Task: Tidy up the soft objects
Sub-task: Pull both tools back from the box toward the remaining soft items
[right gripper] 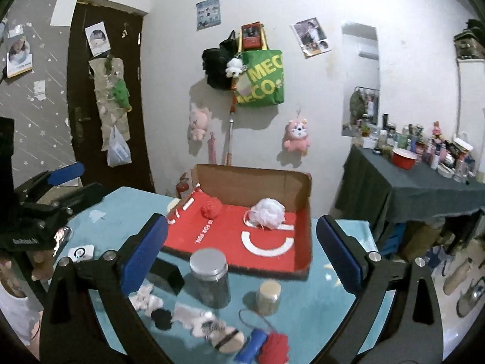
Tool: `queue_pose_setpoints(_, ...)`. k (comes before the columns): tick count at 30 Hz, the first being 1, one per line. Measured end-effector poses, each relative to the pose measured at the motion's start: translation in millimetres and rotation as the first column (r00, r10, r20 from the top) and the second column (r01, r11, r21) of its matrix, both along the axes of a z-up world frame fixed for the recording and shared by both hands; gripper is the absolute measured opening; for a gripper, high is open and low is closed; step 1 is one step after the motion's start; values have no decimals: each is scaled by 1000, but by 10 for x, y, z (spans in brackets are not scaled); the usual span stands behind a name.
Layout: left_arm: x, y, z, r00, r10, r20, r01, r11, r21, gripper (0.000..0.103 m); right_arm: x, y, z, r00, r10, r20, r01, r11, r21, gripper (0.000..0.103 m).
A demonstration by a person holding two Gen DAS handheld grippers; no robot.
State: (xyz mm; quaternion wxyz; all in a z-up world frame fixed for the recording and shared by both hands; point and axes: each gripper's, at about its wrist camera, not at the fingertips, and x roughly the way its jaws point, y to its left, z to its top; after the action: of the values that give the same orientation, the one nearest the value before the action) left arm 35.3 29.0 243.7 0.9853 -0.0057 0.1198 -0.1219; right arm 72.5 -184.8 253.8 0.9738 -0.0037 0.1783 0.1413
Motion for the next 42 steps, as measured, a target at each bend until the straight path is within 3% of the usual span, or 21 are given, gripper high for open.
queue_pose_setpoints(4, -265, -10, -143, 998, 25, 54, -25, 1000, 9, 103, -295, -41, -154, 1000, -20, 18, 19, 1000, 4, 100)
queue_pose_setpoints(10, -537, -47, -361, 997, 24, 67, -23, 1000, -13, 103, -777, -45, -354, 987, -99, 125, 100, 995, 0, 101)
queue_pose_setpoints(16, -702, -201, -609, 997, 26, 71, -27, 999, 20, 103, -1044, 37, -606, 965, -169, 203, 180, 983, -41, 103)
queue_pose_setpoints(19, -743, -238, -773, 999, 22, 41, -22, 1000, 3, 103, -1068, 11, -760, 976, -144, 163, 145, 989, 4, 103)
queue_pose_setpoints(25, -709, -319, -1102, 999, 36, -12, -36, 999, 14, 103, -1014, -2, -1097, 981, -170, 88, 169, 985, 19, 103)
queue_pose_setpoints(42, -329, -342, -1881, 972, 63, -227, -54, 997, 47, 103, -786, 92, -1956, 974, -203, -101, 202, 979, -21, 103)
